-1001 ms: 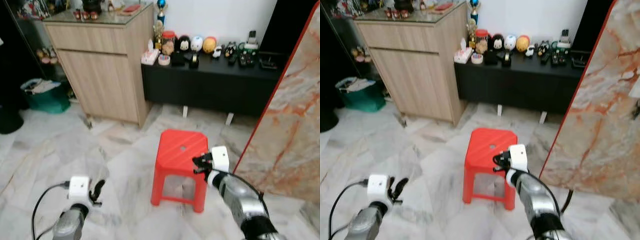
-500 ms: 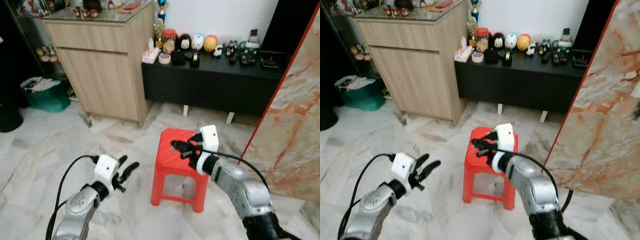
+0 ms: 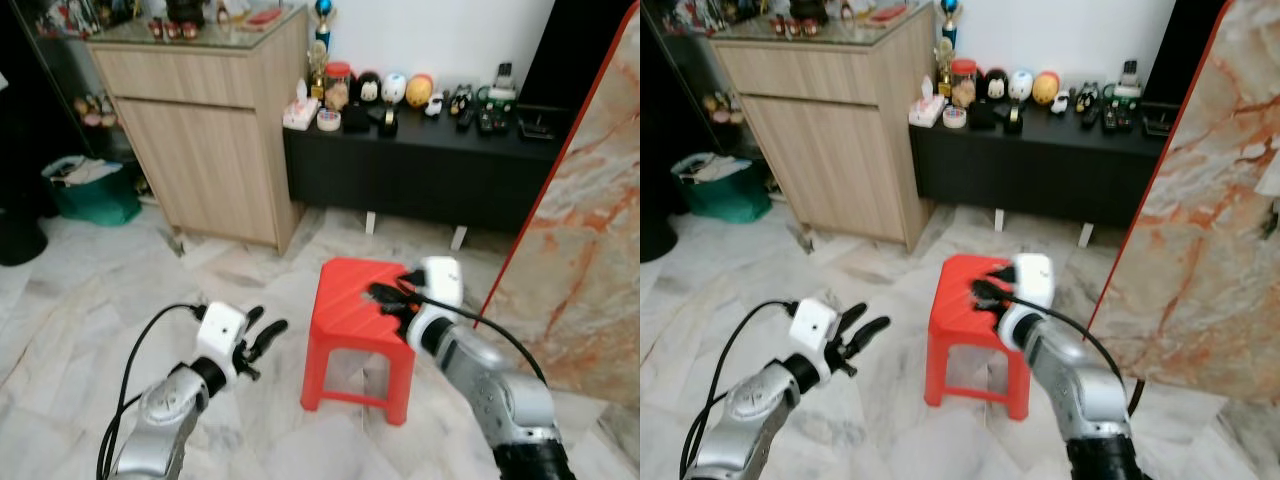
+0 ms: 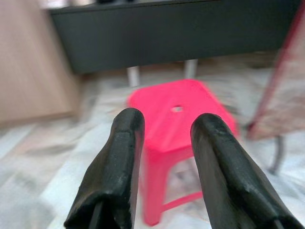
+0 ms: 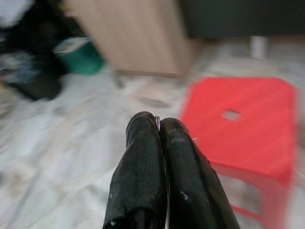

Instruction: Hang keys on a hook

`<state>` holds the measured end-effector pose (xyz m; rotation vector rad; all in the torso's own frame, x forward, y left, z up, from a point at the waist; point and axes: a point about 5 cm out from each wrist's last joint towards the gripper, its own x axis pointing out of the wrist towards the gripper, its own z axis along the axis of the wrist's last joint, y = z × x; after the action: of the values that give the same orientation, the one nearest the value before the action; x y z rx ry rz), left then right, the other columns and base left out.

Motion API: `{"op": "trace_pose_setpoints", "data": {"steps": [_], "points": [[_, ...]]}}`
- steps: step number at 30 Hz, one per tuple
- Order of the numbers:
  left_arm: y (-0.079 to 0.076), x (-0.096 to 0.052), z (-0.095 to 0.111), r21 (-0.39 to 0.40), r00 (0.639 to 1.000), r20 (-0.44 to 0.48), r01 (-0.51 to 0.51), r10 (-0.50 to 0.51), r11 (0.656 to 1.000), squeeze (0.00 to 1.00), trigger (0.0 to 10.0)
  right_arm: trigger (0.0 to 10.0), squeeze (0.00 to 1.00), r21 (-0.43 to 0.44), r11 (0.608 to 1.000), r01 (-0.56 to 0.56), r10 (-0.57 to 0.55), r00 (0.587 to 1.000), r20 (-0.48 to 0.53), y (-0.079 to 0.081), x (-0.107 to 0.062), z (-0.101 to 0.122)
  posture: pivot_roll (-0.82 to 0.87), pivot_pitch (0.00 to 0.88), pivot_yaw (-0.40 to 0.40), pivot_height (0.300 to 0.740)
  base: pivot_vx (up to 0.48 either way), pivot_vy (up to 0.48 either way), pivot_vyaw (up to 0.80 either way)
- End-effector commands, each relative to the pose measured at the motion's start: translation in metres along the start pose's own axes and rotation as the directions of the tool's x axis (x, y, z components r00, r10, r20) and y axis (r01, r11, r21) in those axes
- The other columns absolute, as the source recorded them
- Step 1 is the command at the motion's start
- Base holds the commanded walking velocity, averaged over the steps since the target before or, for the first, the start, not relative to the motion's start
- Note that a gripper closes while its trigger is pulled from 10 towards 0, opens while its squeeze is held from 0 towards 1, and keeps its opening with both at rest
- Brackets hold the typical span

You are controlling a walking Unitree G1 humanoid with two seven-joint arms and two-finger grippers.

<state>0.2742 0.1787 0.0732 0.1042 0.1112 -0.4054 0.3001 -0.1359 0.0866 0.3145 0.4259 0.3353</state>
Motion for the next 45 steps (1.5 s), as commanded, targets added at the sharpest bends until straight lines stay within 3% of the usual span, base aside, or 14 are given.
{"op": "trace_pose_setpoints", "data": {"steps": [1, 4, 8, 20, 30, 35, 37, 38, 39, 40, 41, 44, 45], "points": [[0.005, 0.0, -0.003, -0.024, 0.998, -0.013, -0.064, 0.064, 0.998, 0.0, 10.0, 10.0, 0.0, -0.016, 1.0, 0.005, -0.005, 1.0, 0.014, 0.001, 0.003, -0.003, 0.0, 0.0, -0.001, 0.74, 0.0, 0.0, 0.0], [0.01, -0.001, -0.013, -0.058, 0.988, -0.037, -0.154, 0.152, 0.986, 0.0, 10.0, 10.0, 0.0, 0.005, 0.998, 0.058, -0.058, 0.998, -0.003, -0.008, 0.007, -0.021, 0.01, 0.0, 0.0, 0.74, 0.0, 0.0, 0.0], [0.014, -0.002, -0.019, -0.074, 0.979, -0.049, -0.202, 0.199, 0.977, 0.0, 10.0, 10.0, 0.0, 0.007, 0.997, 0.078, -0.078, 0.997, -0.002, -0.01, 0.012, -0.028, 0.03, 0.0, -0.001, 0.74, 0.0, 0.0, 0.0], [0.035, -0.007, -0.011, -0.057, 0.955, -0.007, -0.296, 0.296, 0.953, 0.0, 10.0, 10.0, 0.0, -0.019, 0.995, 0.093, -0.092, 0.994, 0.058, -0.018, 0.023, -0.016, 0.07, 0.0, -0.026, 0.74, 0.0, 0.0, 0.0], [0.044, -0.012, 0.003, -0.04, 0.946, 0.046, -0.319, 0.32, 0.947, 0.0, 10.0, 10.0, 0.0, -0.025, 0.99, 0.14, -0.137, 0.987, 0.088, -0.032, 0.022, -0.011, 0.08, 0.0, -0.022, 0.74, 0.0, 0.0, 0.0], [0.035, -0.012, 0.013, -0.026, 0.956, 0.076, -0.283, 0.284, 0.959, 0.0, 10.0, 10.0, 0.0, -0.036, 0.991, 0.133, -0.129, 0.987, 0.096, -0.025, 0.021, -0.008, 0.09, 0.0, -0.029, 0.74, 0.0, 0.0, 0.0], [0.026, -0.014, 0.019, -0.028, 0.958, 0.098, -0.27, 0.271, 0.963, 0.0, 10.0, 10.0, 0.0, -0.096, 0.99, 0.099, -0.092, 0.993, 0.075, -0.018, 0.017, -0.007, 0.1, 0.0, -0.047, 0.74, 0.0, 0.0, 0.0], [0.023, -0.015, 0.021, -0.022, 0.959, 0.105, -0.263, 0.264, 0.965, 0.0, 10.0, 10.0, 0.0, -0.166, 0.98, 0.107, -0.1, 0.994, 0.046, -0.018, 0.016, -0.008, 0.1, 0.0, -0.05, 0.74, 0.0, 0.0, 0.0], [0.02, -0.016, 0.022, -0.022, 0.959, 0.108, -0.259, 0.26, 0.966, 0.0, 10.0, 10.0, 0.0, -0.171, 0.98, 0.106, -0.106, 0.994, 0.005, -0.019, 0.015, -0.011, 0.1, 0.0, -0.053, 0.74, 0.0, 0.0, 0.0], [0.013, -0.019, 0.023, -0.018, 0.965, 0.108, -0.239, 0.239, 0.971, 0.0, 10.0, 10.0, 0.0, -0.141, 0.988, 0.061, -0.069, 0.996, -0.051, -0.016, 0.011, -0.012, 0.09, 0.0, -0.059, 0.74, 0.0, 0.0, 0.0], [0.001, -0.019, 0.024, -0.004, 0.979, 0.101, -0.177, 0.176, 0.984, 0.0, 10.0, 10.0, 0.0, -0.171, 0.985, -0.016, -0.002, 0.995, -0.103, -0.008, 0.009, -0.013, 0.09, 0.002, -0.063, 0.74, 0.0, 0.0, 0.0], [-0.02, -0.02, 0.025, 0.037, 0.997, 0.075, -0.025, 0.022, 0.999, 0.0, 10.0, 10.0, 0.0, -0.218, 0.964, -0.154, 0.113, 0.976, -0.187, 0.009, 0.007, -0.016, 0.08, 0.01, -0.07, 0.74, 0.0, 0.0, 0.0], [-0.02, -0.02, 0.025, 0.037, 0.997, 0.075, -0.025, 0.022, 0.999, 0.0, 10.0, 10.0, 0.0, -0.218, 0.964, -0.154, 0.113, 0.976, -0.187, 0.009, 0.007, -0.016, 0.08, 0.01, -0.07, 0.74, 0.0, 0.0, 0.0]]}}
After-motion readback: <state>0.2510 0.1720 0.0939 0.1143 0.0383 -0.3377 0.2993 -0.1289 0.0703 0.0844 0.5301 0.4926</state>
